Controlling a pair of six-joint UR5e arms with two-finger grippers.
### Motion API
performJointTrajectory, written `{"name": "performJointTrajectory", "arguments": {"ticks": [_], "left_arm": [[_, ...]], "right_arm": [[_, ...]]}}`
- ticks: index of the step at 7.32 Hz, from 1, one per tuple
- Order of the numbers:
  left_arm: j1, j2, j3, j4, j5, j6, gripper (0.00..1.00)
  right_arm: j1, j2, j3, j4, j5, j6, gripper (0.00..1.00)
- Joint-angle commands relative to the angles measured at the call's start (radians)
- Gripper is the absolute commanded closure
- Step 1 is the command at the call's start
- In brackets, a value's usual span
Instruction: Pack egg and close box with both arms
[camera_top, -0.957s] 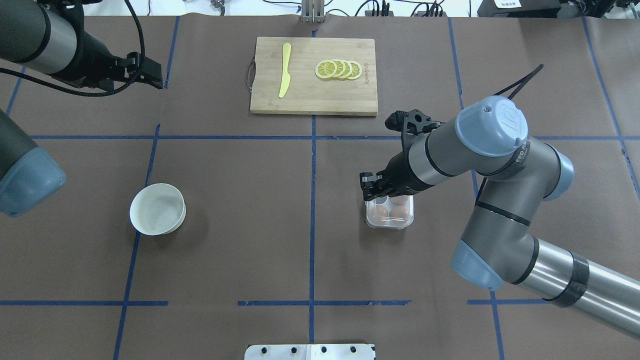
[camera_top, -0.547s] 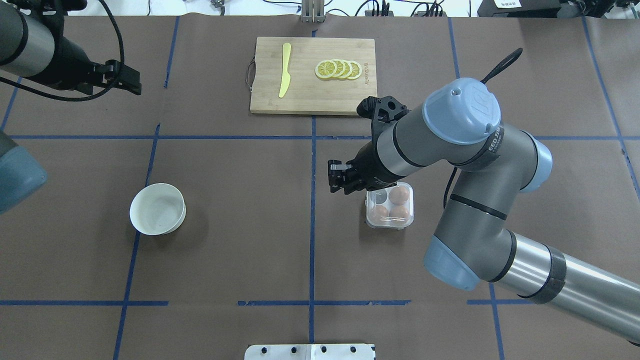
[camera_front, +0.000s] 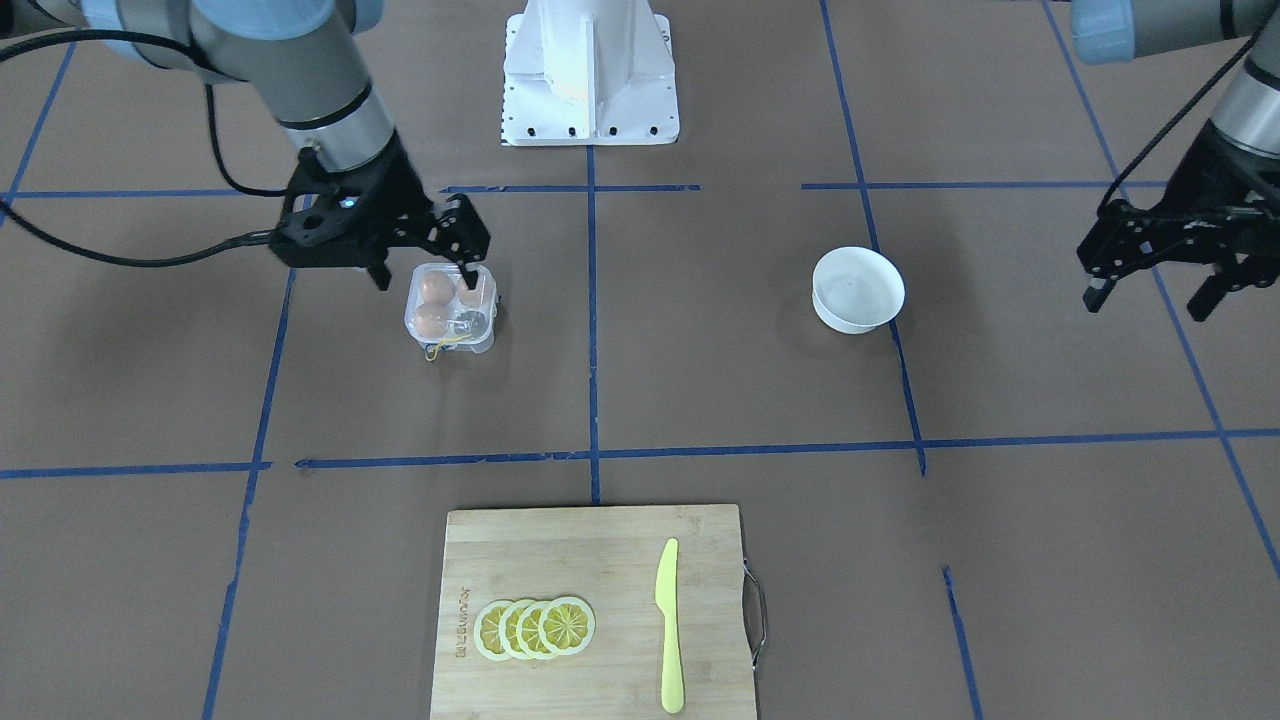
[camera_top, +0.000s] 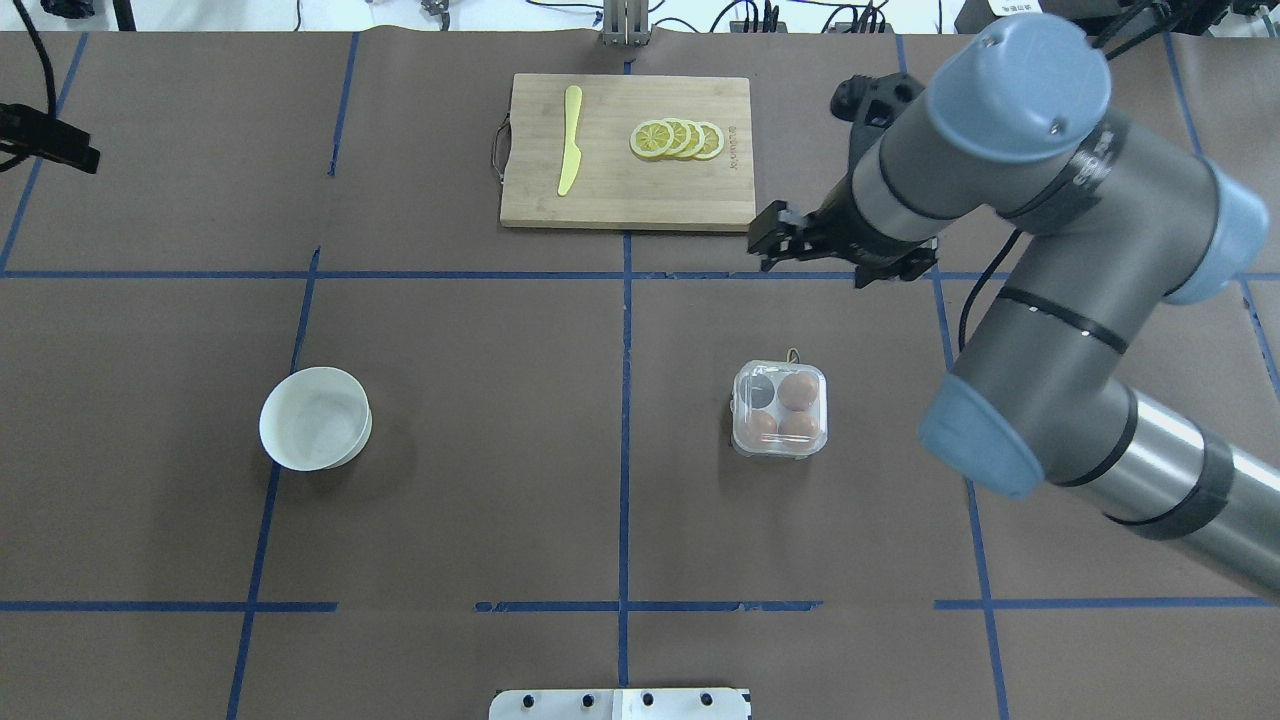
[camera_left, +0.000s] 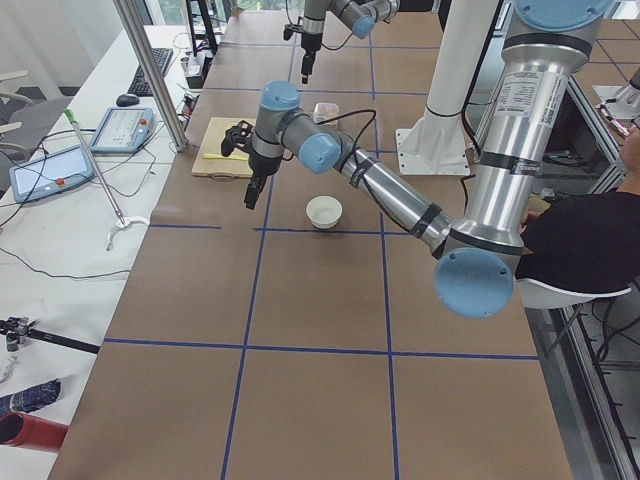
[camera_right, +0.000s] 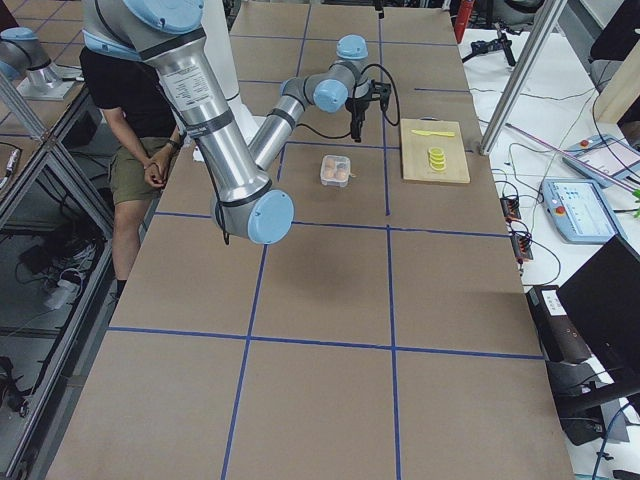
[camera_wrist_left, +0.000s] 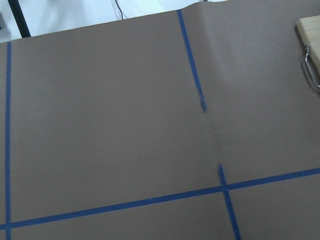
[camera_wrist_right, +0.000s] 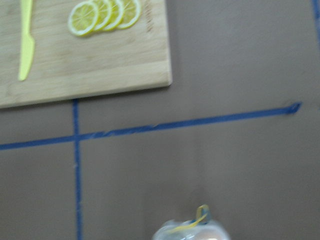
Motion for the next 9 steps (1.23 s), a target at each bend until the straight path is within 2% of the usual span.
{"name": "performJointTrajectory", "arguments": {"ticks": [1,2,3,4,5,6,7,9], "left_arm": [[-0.147,0.026,0.096,0.01,-0.024,0.262,0.0],[-0.22,0.026,0.186,0.008,-0.099,0.391,0.0],[-0.257,0.033,0.254,0.005,-0.129,0.489,0.0],[-0.282,0.053,0.291,0.002,-0.127,0.519,0.0],[-0.302,0.087,0.305,-0.004,-0.129,0.536,0.0],[-0.317,0.09,0.306,0.004,-0.13,0.538,0.0],[-0.33,0.136,0.311,0.004,-0.135,0.539,0.0],[-0.331,0.164,0.329,-0.002,-0.135,0.539,0.0]], "right_arm": [[0.219,-0.141,0.037,-0.117,0.073,-0.429,0.0],[0.361,-0.253,0.026,-0.108,0.194,-0.63,0.0],[0.521,-0.353,-0.006,-0.114,0.312,-0.907,0.0],[0.632,-0.425,-0.07,-0.108,0.357,-1.098,0.0],[0.712,-0.459,-0.147,-0.109,0.354,-1.208,0.0],[0.752,-0.476,-0.199,-0.105,0.36,-1.22,0.0],[0.775,-0.484,-0.218,-0.104,0.356,-1.212,0.0],[0.788,-0.483,-0.219,-0.103,0.351,-1.217,0.0]]}}
